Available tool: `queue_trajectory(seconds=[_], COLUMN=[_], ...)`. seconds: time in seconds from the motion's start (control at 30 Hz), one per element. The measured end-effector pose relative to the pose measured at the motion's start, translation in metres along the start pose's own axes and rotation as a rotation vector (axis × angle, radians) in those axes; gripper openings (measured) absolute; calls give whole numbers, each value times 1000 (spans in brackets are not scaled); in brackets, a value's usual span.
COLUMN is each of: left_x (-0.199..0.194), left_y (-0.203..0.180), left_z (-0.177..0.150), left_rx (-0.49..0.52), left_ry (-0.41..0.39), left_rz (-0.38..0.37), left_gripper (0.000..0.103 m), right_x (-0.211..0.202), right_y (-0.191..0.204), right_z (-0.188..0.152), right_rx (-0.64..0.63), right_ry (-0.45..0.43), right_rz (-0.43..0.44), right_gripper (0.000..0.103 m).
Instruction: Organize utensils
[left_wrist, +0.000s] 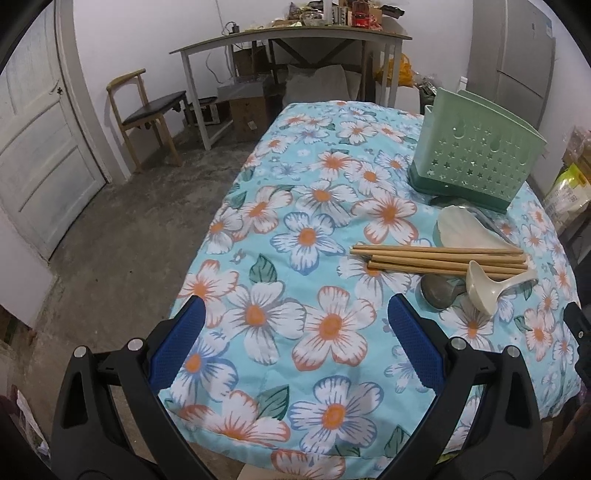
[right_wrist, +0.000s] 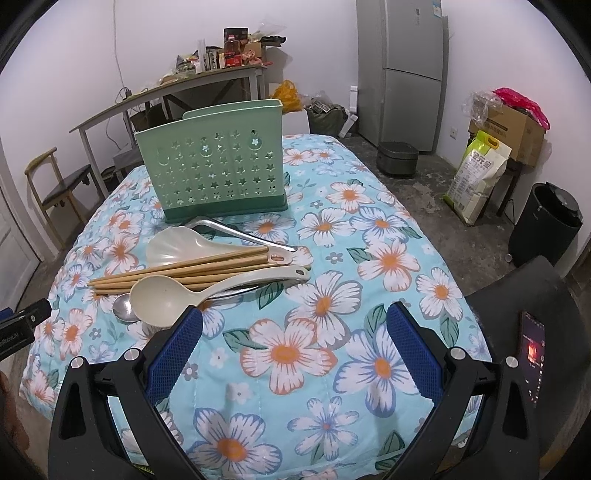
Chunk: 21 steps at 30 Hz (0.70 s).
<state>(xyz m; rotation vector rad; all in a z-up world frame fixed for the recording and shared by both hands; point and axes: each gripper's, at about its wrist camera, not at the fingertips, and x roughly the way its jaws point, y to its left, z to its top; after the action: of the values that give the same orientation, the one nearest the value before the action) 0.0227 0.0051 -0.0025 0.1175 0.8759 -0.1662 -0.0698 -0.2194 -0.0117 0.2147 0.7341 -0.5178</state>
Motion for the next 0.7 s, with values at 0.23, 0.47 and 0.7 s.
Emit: queue_trajectory(seconds=[0.23, 0.47, 0.7], left_x=[2, -1, 7], left_y=[-17, -38, -64], left_z=[0, 1, 6], left_rx=[48, 37, 71], left_ry=[-29, -86, -65], left_rz=[-209, -370, -495], left_gripper=[96, 96, 96], right_x=[15, 41, 57], right_y=[2, 3, 3], right_z=[-7, -25, -37], right_rx=[-31, -78, -104], right_ry=[27, 93, 116], right_rz=[-1, 3, 55], right_gripper=[97, 97, 97])
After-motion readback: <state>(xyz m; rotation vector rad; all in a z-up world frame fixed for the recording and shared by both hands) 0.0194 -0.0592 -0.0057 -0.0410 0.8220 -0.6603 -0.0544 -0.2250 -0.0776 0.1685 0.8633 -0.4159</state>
